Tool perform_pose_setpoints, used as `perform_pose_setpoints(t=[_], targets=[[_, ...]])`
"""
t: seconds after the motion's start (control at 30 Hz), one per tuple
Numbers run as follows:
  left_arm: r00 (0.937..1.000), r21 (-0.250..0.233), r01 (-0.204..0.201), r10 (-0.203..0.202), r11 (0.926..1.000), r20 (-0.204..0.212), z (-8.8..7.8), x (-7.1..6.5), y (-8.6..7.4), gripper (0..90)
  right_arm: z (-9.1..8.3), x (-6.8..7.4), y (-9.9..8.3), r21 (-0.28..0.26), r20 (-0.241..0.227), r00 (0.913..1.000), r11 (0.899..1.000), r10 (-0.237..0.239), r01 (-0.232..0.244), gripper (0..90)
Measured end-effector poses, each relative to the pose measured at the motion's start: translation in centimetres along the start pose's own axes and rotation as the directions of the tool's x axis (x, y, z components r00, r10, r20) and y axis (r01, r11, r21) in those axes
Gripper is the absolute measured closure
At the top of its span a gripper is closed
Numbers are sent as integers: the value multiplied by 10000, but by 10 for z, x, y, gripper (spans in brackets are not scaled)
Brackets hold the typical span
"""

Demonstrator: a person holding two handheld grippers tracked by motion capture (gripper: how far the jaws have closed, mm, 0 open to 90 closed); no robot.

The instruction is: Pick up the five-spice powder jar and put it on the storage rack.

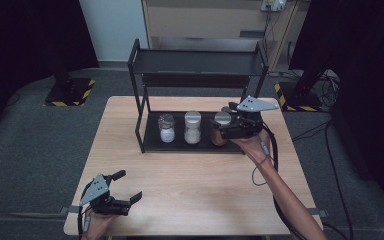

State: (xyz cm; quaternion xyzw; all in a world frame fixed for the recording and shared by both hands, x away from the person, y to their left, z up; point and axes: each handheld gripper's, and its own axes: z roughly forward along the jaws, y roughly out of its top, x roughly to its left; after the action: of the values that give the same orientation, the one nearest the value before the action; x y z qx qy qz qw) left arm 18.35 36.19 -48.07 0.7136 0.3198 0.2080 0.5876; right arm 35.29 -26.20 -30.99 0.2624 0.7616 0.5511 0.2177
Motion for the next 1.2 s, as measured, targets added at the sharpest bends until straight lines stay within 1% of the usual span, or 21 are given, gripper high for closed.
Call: perform_pose_setpoints(t=[0.17,0.3,0.43,0.47,0.57,0.83,0.93,1.1,1.17,1.2], targets=[[10000,10,-15,15,10000,30,1,0,0,0,-12,5,-2,-100,-174,9998,9999,-74,73,87],[10000,-13,-2,2,10000,13,0,0,0,0,-22,7,-5,-184,-343,9994,9998,-24,17,83],[10000,-57,40,-40,10000,-16,-1,0,-1,0,-33,11,-8,-233,-423,9991,9997,-66,57,80],[10000,-63,39,-39,10000,-21,-1,0,-1,0,-36,12,-9,-258,-426,9990,9996,-149,138,79],[10000,-62,28,-28,10000,-23,-1,0,-1,0,-48,17,-11,-250,-366,9988,9991,-339,330,78],[10000,-104,54,-55,9999,-42,-2,0,-1,0,-81,23,-24,-477,-222,9994,9986,-247,236,77],[9999,-175,117,-118,9998,-69,-3,1,-2,0,-93,25,-32,-606,-119,9998,9980,-181,174,77],[9998,-276,160,-164,9995,-116,-4,1,-3,0,-111,30,-47,-672,109,9999,9977,-80,88,76],[9998,-271,155,-158,9995,-120,-4,1,-3,0,-119,33,-55,-692,328,9994,9975,-109,132,77],[9998,-269,157,-160,9995,-119,-4,0,-3,0,-122,34,-59,-689,357,9994,9976,-34,59,77]])
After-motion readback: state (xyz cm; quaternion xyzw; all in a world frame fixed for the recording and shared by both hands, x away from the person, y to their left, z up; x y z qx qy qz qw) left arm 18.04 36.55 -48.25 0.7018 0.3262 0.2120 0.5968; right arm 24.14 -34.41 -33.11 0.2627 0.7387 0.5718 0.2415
